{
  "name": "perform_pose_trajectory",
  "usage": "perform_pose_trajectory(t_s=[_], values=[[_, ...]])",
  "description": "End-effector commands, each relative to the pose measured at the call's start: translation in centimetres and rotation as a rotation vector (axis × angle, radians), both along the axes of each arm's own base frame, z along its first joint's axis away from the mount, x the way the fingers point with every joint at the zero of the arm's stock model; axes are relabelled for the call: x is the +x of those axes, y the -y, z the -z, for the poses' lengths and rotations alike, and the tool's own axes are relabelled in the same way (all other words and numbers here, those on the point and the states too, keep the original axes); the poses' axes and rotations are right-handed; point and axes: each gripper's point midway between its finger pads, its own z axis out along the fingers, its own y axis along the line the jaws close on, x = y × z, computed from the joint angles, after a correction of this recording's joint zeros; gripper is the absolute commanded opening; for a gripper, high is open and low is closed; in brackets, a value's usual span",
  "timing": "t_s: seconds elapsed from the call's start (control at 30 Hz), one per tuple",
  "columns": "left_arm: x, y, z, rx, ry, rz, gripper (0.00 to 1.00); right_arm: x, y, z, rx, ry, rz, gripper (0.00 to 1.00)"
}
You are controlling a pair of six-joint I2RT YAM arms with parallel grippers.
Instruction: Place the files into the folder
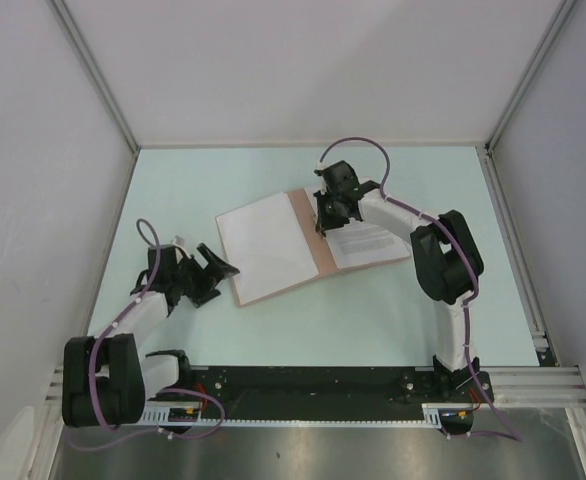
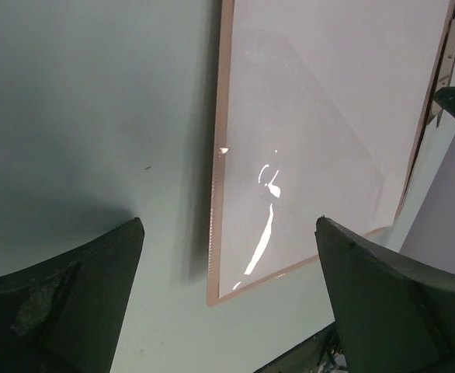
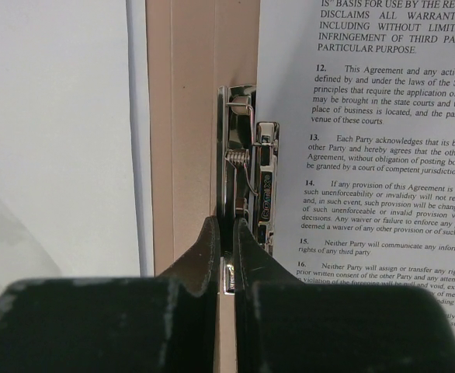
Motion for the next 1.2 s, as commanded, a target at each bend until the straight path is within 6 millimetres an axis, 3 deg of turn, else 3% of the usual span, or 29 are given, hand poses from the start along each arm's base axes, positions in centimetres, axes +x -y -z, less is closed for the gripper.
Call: perform_pose_trajectory(t_s=[0.0, 0.3, 0.47, 0.57, 0.6, 0.63, 0.67, 0.87, 0.93, 0.97, 1.0, 1.03, 1.07, 1.1, 1.13, 1.17], values=[[0.5, 1.7, -0.2, -0.073, 0.032, 0.028, 1.00, -0.2, -1.0, -3.8, 0.119, 0.009, -0.002, 0.00], [0.4, 3.8, 0.0, -0.144, 0.040, 0.051, 1.00, -0.3, -1.4, -3.3, 0.157, -0.020, -0.002, 0.00], [1.3, 4.0, -1.7, -0.159, 0.116, 0.054, 0.96, -0.5, -1.4, -2.8, 0.164, -0.032, 0.001, 0.00], [1.8, 3.9, -3.2, -0.152, 0.170, 0.059, 0.79, -0.8, -1.7, -2.5, 0.176, -0.026, -0.006, 0.00], [2.1, 3.8, -3.8, -0.137, 0.192, 0.063, 0.65, -0.9, -2.0, -2.6, 0.174, -0.013, -0.017, 0.00], [2.1, 3.6, -4.1, -0.124, 0.201, 0.060, 0.59, -1.0, -2.1, -2.9, 0.170, 0.003, -0.024, 0.07], [2.0, 3.3, -4.3, -0.098, 0.208, 0.054, 0.54, -1.1, -2.2, -3.1, 0.157, 0.021, -0.036, 0.21], [1.6, 3.9, -5.4, -0.132, 0.222, 0.086, 0.28, -2.5, -1.2, -5.6, 0.111, 0.068, -0.058, 0.58], [1.4, 4.4, -5.4, -0.151, 0.213, 0.098, 0.15, -4.1, -0.6, -5.6, 0.097, 0.053, -0.070, 0.67], [1.5, 4.4, -5.8, -0.149, 0.221, 0.099, 0.10, -4.6, -0.5, -7.1, 0.107, 0.091, -0.078, 0.73], [1.5, 4.5, -6.0, -0.146, 0.228, 0.103, 0.08, -5.9, 0.1, -6.2, 0.074, 0.090, -0.105, 0.76], [1.4, 4.7, -6.2, -0.145, 0.226, 0.108, 0.06, -7.4, -0.9, -6.3, 0.056, 0.116, -0.164, 0.78], [1.6, 4.7, -6.8, -0.141, 0.239, 0.108, 0.03, -7.9, -1.4, -8.0, 0.062, 0.212, -0.199, 0.83], [1.7, 4.7, -7.3, -0.137, 0.251, 0.107, 0.02, -9.8, -1.0, -6.0, -0.005, 0.248, -0.288, 0.85], [1.6, 4.8, -7.7, -0.136, 0.258, 0.112, 0.02, -10.8, -1.1, -5.5, -0.037, 0.294, -0.325, 0.88], [1.7, 4.8, -8.3, -0.132, 0.257, 0.117, 0.01, -11.7, -2.4, -7.2, -0.039, 0.415, -0.356, 0.91]])
